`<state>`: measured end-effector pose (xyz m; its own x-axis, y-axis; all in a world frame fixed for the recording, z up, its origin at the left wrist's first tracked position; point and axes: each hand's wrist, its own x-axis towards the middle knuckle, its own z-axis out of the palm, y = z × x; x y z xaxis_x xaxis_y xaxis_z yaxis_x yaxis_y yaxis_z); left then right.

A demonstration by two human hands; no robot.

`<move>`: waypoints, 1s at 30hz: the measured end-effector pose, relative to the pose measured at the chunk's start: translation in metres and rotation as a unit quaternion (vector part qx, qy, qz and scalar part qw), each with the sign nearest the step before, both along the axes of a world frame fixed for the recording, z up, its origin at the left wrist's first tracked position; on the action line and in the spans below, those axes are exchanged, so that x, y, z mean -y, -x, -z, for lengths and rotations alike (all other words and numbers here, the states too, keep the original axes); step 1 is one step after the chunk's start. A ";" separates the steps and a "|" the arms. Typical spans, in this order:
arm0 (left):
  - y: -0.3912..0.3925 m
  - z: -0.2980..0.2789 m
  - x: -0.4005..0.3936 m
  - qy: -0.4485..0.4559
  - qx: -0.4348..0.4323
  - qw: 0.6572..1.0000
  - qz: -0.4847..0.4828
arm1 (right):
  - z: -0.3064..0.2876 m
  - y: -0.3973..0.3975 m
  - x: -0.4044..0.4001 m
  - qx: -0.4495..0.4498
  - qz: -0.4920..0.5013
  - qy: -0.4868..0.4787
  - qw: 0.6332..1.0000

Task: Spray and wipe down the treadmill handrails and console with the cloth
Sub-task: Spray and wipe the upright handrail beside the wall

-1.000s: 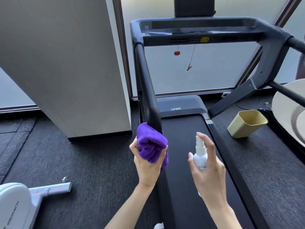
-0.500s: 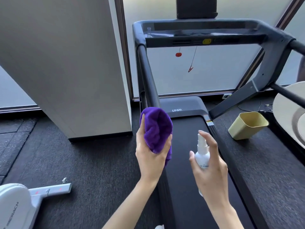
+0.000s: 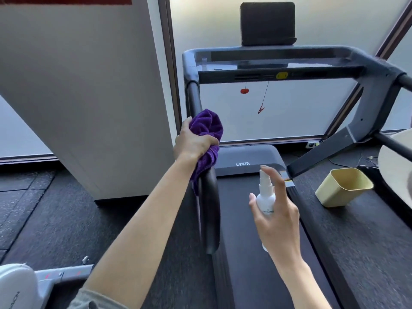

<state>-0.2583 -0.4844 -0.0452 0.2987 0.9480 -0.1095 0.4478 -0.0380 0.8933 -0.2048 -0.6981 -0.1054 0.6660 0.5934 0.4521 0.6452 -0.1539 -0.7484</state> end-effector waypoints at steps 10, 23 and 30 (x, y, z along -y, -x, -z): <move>-0.022 0.003 -0.050 0.060 0.030 0.998 -0.008 | -0.017 -0.040 -0.081 0.031 -0.067 0.000 0.997; -0.083 -0.006 -0.166 0.173 0.097 0.980 -0.031 | -0.014 -0.081 -0.165 0.021 -0.010 -0.008 1.000; -0.107 -0.010 -0.215 0.225 0.116 0.966 -0.053 | -0.019 -0.087 -0.188 0.026 0.019 -0.024 0.999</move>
<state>-0.1516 -0.2695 -0.0348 0.2676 0.8467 -0.4598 0.2139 0.4131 0.8852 -0.1180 -0.5106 -0.0865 0.6620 0.5454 0.5141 0.6779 -0.1430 -0.7211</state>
